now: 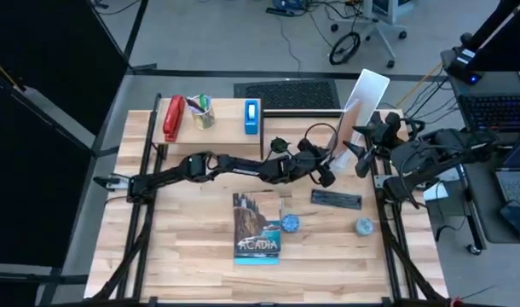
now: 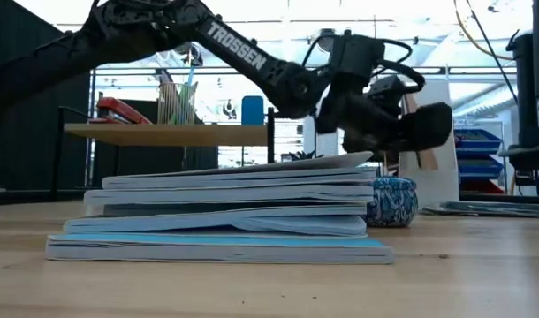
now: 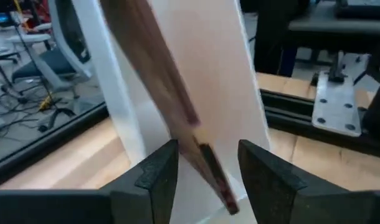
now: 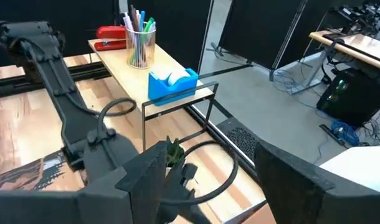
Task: Stock shelves
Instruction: Put the purple/brown book into the white book shelf
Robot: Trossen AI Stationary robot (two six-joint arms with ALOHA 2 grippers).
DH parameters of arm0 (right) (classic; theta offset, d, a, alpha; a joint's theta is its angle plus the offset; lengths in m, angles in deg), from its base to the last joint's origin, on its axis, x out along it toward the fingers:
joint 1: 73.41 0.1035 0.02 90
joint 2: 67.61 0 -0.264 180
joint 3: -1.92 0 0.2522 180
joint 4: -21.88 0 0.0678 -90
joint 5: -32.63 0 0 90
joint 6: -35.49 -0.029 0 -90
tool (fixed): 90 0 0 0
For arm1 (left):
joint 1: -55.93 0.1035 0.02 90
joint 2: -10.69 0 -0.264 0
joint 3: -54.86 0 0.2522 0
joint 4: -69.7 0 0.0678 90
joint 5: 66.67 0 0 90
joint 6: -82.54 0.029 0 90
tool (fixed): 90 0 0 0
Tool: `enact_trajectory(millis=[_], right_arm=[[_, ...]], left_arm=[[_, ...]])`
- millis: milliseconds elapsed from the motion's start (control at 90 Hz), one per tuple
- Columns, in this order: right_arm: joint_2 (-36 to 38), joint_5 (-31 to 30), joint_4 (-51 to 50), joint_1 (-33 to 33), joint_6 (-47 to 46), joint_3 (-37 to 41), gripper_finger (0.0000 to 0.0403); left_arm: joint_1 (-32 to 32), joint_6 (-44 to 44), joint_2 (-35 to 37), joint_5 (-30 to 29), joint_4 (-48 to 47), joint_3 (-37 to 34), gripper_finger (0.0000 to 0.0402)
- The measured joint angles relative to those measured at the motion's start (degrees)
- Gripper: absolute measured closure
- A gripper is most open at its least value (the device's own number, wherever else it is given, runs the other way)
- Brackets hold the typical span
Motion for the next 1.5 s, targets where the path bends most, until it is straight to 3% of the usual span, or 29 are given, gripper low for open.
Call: enact_trajectory(millis=[200, 311, 378, 433, 678, 1100, 1500], right_arm=[[0.0, 1.7, -0.1, 0.0, 0.0, 0.0, 0.0183], [0.0, 1.7, -0.2, 0.0, 0.0, 0.0, 0.0183], [0.0, 1.6, -0.1, 0.0, 0.0, 0.0, 0.0183], [0.0, 1.6, -0.1, 0.0, 0.0, 0.0, 0.0183], [0.0, 1.6, -0.1, 0.0, 0.3, 0.0, 0.0183], [0.0, 1.6, -0.1, 0.0, 0.4, 0.0, 0.0183], [0.0, 1.6, -0.1, 0.0, 0.4, 0.0, 0.0183]], left_arm=[[-1.3, -0.2, 3.9, -3.6, -7.9, 0.1, 0.0263], [-2.1, -4.0, 5.8, -3.6, -12.2, 0.1, 0.0322], [-2.5, -5.7, 5.9, -1.4, -12.2, 0.1, 0.0372], [-2.7, -7.5, 5.8, 0.4, -12.6, 0.1, 0.039], [-2.2, -10.8, 1.5, 2.3, -12.3, 0.0, 0.04], [0.9, -10.7, 0.8, 5.2, -8.8, 0.1, 0.0401], [-0.4, -7.7, 0.8, 7.0, -7.7, 0.1, 0.0401]])
